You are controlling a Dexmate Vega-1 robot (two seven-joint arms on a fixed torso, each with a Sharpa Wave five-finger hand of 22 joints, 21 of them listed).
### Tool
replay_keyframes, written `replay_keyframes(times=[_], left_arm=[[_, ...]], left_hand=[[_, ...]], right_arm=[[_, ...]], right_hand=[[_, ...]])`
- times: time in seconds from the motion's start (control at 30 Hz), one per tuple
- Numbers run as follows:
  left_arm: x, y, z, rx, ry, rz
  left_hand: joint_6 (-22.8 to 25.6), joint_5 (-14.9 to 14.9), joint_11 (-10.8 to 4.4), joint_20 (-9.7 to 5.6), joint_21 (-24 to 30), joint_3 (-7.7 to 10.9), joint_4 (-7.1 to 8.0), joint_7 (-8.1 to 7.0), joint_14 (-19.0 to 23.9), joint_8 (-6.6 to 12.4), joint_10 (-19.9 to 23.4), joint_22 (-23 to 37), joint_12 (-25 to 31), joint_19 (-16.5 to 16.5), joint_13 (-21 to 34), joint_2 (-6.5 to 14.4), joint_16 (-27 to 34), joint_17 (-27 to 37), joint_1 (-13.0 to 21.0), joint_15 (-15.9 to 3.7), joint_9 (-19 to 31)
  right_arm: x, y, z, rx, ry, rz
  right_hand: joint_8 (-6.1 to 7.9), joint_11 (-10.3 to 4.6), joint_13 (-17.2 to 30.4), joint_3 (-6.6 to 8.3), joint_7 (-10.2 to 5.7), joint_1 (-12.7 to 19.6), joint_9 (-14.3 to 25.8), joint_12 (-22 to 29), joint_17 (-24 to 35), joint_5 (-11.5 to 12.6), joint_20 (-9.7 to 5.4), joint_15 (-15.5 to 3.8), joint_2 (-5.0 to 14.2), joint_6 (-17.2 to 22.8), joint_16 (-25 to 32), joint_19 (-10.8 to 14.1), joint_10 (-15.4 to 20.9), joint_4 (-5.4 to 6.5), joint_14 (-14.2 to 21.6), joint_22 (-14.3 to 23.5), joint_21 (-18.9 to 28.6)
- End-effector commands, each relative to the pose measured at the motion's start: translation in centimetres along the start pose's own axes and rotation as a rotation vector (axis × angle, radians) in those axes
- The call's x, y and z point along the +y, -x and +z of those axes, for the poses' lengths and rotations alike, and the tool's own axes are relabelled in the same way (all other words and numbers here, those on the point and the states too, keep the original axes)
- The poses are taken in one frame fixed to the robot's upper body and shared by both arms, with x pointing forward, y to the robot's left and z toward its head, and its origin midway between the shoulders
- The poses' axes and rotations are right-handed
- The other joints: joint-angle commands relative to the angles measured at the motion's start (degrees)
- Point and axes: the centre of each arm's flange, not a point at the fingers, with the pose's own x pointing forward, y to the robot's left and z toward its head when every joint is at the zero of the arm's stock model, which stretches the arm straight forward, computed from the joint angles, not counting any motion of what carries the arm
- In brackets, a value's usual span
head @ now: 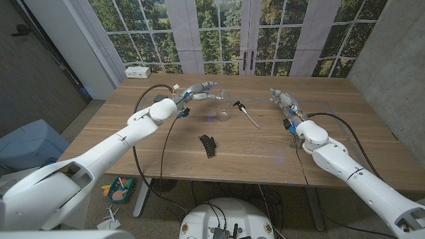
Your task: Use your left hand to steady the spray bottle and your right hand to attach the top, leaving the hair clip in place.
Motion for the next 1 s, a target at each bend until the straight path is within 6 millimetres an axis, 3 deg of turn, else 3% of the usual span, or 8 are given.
replay_keyframes(times=[0.03, 0.4, 0.57, 0.63, 0.67, 0.77, 0.9, 1.0], left_arm=[[-1.5, -2.3, 0.1, -0.027, 0.036, -0.1], [-2.5, -3.0, -0.1, -0.038, 0.101, -0.147], [-3.0, -3.2, -0.3, -0.039, 0.142, -0.176], [-3.2, -3.3, -0.4, -0.039, 0.155, -0.185], [-3.3, -3.3, -0.5, -0.037, 0.157, -0.184], [-3.5, -3.2, -0.5, -0.034, 0.144, -0.176], [-3.6, -3.0, -0.5, -0.027, 0.127, -0.157], [-3.6, -2.8, -0.6, -0.018, 0.123, -0.132]], left_hand=[[0.1, 0.8, -0.77, -0.3, -0.3, -0.8, 0.06, -0.1, -0.4, -0.2, 0.2, 0.0, 0.1, 0.6, 0.2, -0.1, -0.3, 0.0, 0.9, -4.17, 0.1], [0.2, 2.3, -0.67, 0.67, -0.6, -2.41, 0.16, -0.16, 2.1, -0.54, 0.7, 0.1, -0.1, 2.0, 0.2, 0.4, 0.4, 0.0, 2.2, -3.97, 0.1], [0.3, 3.5, -0.27, 1.2, -0.6, -3.2, 0.22, -0.19, 5.6, -0.84, 2.0, 0.2, 0.1, 3.7, 0.2, 1.2, 1.0, 0.0, 4.5, -5.32, 0.1], [1.5, 4.2, -0.59, 1.17, -0.9, -3.96, 0.41, -0.33, 9.0, -0.68, 3.7, 0.3, 0.5, 4.5, 0.2, 1.5, 1.6, 0.0, 6.0, -5.87, 0.2], [3.0, 4.9, -0.59, 1.29, -1.4, -5.09, 0.92, -0.01, 14.5, -0.47, 5.8, 0.4, 0.8, 4.9, 0.2, 1.6, 2.5, 0.1, 7.0, -6.93, 0.3], [8.6, 5.5, -0.78, 1.38, -2.0, -6.05, 1.31, 0.56, 19.2, 1.23, 10.2, 0.5, 1.6, 5.6, 0.3, 2.5, 2.7, 0.2, 8.5, -8.78, 0.4], [12.9, 5.0, -2.34, 0.79, -2.1, -5.92, 1.11, 0.4, 22.1, 2.47, 14.8, 0.5, 2.1, 7.3, 0.4, 3.9, 2.4, 0.2, 11.4, -9.55, 0.4], [16.0, 3.1, -2.86, 0.74, -2.2, -4.59, 0.8, 0.82, 23.7, 3.21, 19.1, 0.6, 2.4, 8.7, 0.4, 7.2, 2.2, 0.4, 15.6, -9.75, 0.4]], right_arm=[[-0.4, 0.3, -0.1, 0.005, 0.013, -0.015], [-0.5, 1.0, -0.1, 0.007, 0.013, -0.027], [-0.5, 1.2, -0.1, 0.002, 0.018, -0.023], [-0.4, 1.2, 0.0, 0.002, 0.015, -0.026], [-0.4, 1.3, 0.0, 0.002, 0.015, -0.026], [-0.3, 1.3, 0.1, -0.001, 0.023, -0.022], [-0.1, 1.3, 0.4, -0.002, 0.033, -0.018], [0.2, 1.1, 0.8, 0.001, 0.052, -0.011]], right_hand=[[0.53, 0.15, 0.1, -0.06, 0.42, 0.5, 0.3, 0.3, 0.2, 0.5, 0.5, 0.46, -0.01, 0.5, -0.1, -0.1, 0.7, -0.31, 0.2, 0.2, 0.2], [0.54, 0.24, 0.1, -0.31, 0.6, 0.5, 0.3, 0.4, 0.0, 0.5, 0.59, 0.65, -0.17, 0.6, -0.2, 0.0, 0.7, -0.52, 0.3, 0.2, 0.2], [0.53, 0.26, 0.1, -0.39, 0.63, 0.5, 0.3, 0.4, 0.0, 0.5, 0.64, 0.73, -0.21, 0.6, -0.2, 0.0, 0.8, -0.57, 0.4, 0.2, 0.2], [0.53, 0.27, 0.1, -0.42, 0.61, 0.5, 0.3, 0.4, 0.0, 0.5, 0.65, 0.72, -0.22, 0.6, -0.2, 0.0, 0.9, -0.58, 0.4, 0.2, 0.2], [0.53, 0.26, 0.1, -0.43, 0.64, 0.5, 0.3, 0.4, 0.0, 0.5, 0.66, 0.71, -0.23, 0.6, -0.2, 0.0, 0.9, -0.59, 0.4, 0.2, 0.2], [0.52, 0.3, 0.1, -0.49, 0.64, 0.5, 0.3, 0.4, 0.0, 0.5, 0.69, 0.81, -0.25, 0.5, -0.2, 0.0, 0.8, -0.61, 0.4, 0.2, 0.2], [0.52, 0.24, 0.1, -0.59, 0.64, 0.4, 0.3, 0.4, 0.0, 0.5, 0.7, 0.78, -0.27, 0.6, -0.3, 0.0, 0.9, -0.62, 0.4, 0.2, 0.2], [0.52, 0.21, 0.1, -0.63, 0.59, 0.4, 0.3, 0.4, 0.0, 0.5, 0.62, 0.68, -0.25, 0.6, -0.3, 0.0, 0.9, -0.65, 0.4, 0.2, 0.2]])
